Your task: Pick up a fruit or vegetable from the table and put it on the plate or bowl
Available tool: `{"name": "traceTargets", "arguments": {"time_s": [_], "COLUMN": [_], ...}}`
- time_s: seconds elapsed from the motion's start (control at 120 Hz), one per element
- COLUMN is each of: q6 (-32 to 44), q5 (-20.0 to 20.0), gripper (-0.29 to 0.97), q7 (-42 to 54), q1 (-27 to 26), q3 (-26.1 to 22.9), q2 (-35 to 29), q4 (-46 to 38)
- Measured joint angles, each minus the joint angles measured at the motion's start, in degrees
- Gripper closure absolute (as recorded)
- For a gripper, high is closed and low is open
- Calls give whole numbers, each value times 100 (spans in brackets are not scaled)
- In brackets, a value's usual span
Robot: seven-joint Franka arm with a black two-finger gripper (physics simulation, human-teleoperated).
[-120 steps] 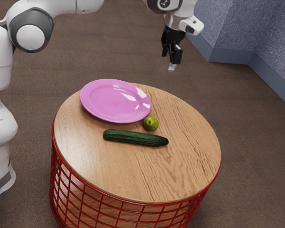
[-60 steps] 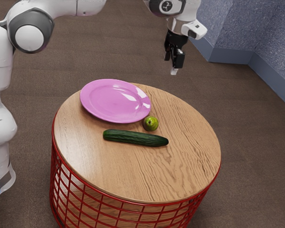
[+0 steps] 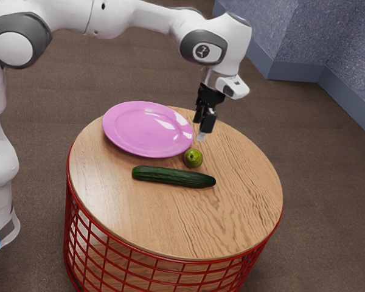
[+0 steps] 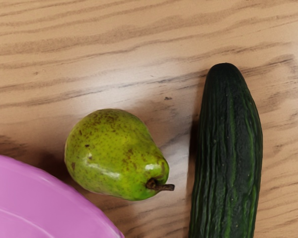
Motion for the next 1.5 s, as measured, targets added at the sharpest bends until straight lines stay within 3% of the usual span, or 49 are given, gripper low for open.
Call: {"name": "traceTargets", "arguments": {"time_s": [0.208, 0.6, 0.817, 0.925, 0.975, 1.5], "q6": [272, 808, 1007, 1065, 1083, 1344], "q5": [-136, -500, -582, -638, -658, -910], "gripper": [0, 0, -2, -10, 0, 0], "q7": [186, 402, 473, 502, 515, 575], "q1": [131, -441, -152, -113, -135, -127], "q3": [-77, -88, -85, -82, -84, -95], "q2": [54, -10, -10, -53, -55, -12], "q4": [-198, -978, -1215, -1312, -1335, -1766]}}
